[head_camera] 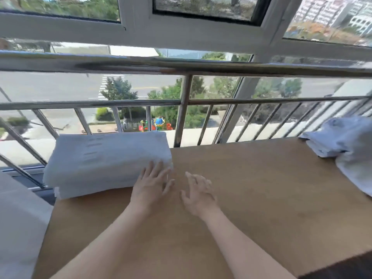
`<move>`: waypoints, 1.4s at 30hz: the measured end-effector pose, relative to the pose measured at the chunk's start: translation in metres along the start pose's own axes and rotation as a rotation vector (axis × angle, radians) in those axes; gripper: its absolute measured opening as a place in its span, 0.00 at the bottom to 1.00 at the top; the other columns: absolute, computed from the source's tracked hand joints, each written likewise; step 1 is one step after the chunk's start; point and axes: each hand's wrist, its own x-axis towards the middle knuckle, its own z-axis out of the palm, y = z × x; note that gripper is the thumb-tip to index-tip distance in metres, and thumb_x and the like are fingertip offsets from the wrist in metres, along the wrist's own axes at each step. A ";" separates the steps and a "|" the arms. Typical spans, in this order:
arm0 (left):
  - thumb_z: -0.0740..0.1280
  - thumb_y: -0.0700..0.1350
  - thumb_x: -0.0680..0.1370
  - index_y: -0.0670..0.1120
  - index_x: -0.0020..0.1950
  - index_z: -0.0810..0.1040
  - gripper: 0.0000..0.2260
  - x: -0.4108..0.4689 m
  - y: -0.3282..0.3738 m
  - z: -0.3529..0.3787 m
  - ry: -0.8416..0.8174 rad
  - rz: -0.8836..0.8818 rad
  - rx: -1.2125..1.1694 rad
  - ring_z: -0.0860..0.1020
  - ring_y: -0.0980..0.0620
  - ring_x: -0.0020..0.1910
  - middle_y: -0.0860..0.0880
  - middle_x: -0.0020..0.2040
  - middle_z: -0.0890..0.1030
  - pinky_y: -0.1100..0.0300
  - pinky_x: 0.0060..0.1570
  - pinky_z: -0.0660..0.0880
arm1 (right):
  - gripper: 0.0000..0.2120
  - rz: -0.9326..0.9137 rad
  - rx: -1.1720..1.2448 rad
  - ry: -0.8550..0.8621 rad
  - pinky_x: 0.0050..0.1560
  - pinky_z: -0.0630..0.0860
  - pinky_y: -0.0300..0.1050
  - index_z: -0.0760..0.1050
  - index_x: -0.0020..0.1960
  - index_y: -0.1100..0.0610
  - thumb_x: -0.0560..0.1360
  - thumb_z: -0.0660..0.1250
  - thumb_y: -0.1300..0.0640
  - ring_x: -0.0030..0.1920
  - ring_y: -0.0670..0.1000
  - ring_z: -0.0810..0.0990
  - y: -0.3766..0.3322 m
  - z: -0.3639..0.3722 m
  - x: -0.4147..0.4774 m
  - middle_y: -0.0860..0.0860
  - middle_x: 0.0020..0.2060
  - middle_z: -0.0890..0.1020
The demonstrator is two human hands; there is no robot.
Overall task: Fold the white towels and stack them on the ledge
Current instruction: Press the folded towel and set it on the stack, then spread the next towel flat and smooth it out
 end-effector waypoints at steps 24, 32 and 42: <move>0.48 0.63 0.83 0.59 0.80 0.56 0.25 -0.052 0.433 0.105 -0.145 0.400 0.042 0.47 0.49 0.81 0.51 0.82 0.48 0.52 0.78 0.48 | 0.20 0.483 0.211 0.123 0.53 0.73 0.50 0.69 0.69 0.47 0.80 0.55 0.41 0.59 0.55 0.77 0.392 -0.119 -0.261 0.50 0.58 0.80; 0.47 0.64 0.83 0.58 0.80 0.56 0.26 -0.007 0.521 0.152 -0.184 0.452 0.055 0.47 0.48 0.81 0.50 0.82 0.49 0.50 0.78 0.48 | 0.17 0.508 0.219 0.095 0.48 0.70 0.49 0.70 0.66 0.45 0.81 0.54 0.41 0.58 0.56 0.77 0.480 -0.130 -0.241 0.49 0.55 0.81; 0.46 0.63 0.83 0.59 0.80 0.58 0.25 0.093 0.605 0.202 -0.283 0.431 0.035 0.47 0.47 0.81 0.49 0.82 0.50 0.50 0.78 0.48 | 0.19 0.616 0.245 0.012 0.48 0.75 0.50 0.68 0.69 0.48 0.82 0.52 0.43 0.55 0.55 0.78 0.613 -0.143 -0.195 0.50 0.58 0.79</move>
